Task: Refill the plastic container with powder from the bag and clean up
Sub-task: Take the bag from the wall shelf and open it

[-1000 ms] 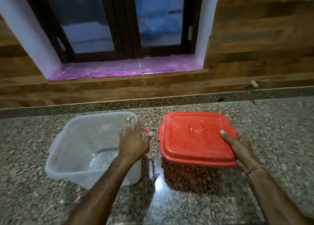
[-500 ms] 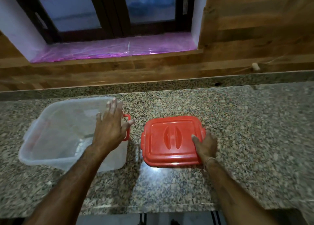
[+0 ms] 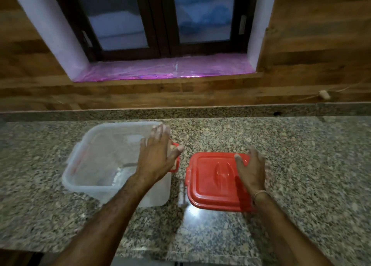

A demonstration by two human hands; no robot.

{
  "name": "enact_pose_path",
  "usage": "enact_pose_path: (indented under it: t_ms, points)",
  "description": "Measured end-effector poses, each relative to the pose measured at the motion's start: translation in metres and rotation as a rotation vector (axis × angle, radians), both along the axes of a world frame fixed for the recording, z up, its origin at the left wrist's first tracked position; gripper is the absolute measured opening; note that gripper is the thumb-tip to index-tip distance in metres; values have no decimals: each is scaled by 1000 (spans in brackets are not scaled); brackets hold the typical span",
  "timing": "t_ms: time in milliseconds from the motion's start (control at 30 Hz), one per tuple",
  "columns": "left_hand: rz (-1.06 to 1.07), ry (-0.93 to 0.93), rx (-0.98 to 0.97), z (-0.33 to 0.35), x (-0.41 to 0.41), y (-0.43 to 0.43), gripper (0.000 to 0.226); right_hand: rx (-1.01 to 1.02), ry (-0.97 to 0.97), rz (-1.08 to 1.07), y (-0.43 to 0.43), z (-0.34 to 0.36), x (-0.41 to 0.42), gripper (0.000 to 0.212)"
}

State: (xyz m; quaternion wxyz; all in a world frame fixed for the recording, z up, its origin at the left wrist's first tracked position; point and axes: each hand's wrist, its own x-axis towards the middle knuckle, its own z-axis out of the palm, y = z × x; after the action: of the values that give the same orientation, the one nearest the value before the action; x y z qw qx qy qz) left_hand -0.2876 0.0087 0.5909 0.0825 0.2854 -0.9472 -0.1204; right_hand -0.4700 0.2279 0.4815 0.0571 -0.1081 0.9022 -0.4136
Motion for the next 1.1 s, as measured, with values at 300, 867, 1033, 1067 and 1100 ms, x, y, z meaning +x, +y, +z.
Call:
enact_pose_path:
  t_ms: [300,867,1033,1067,1100]
  points:
    - [82,47,-175,64,118,-96,103,-299,287,377,-166,159,98,54]
    - [480,194,-315,223,415,-335,78,-234,559,911,-464,333,348,48]
    - [567,181,-388,285,452,-392,74,-272,578,1050,-544,377,375,49]
    - [593,188,-391,297,460,-403,74,-281,577,1084,-563,387,381,48]
    - [614,202,-400,309,467,-415,74,-287,580,1107,-581,400,387,48]
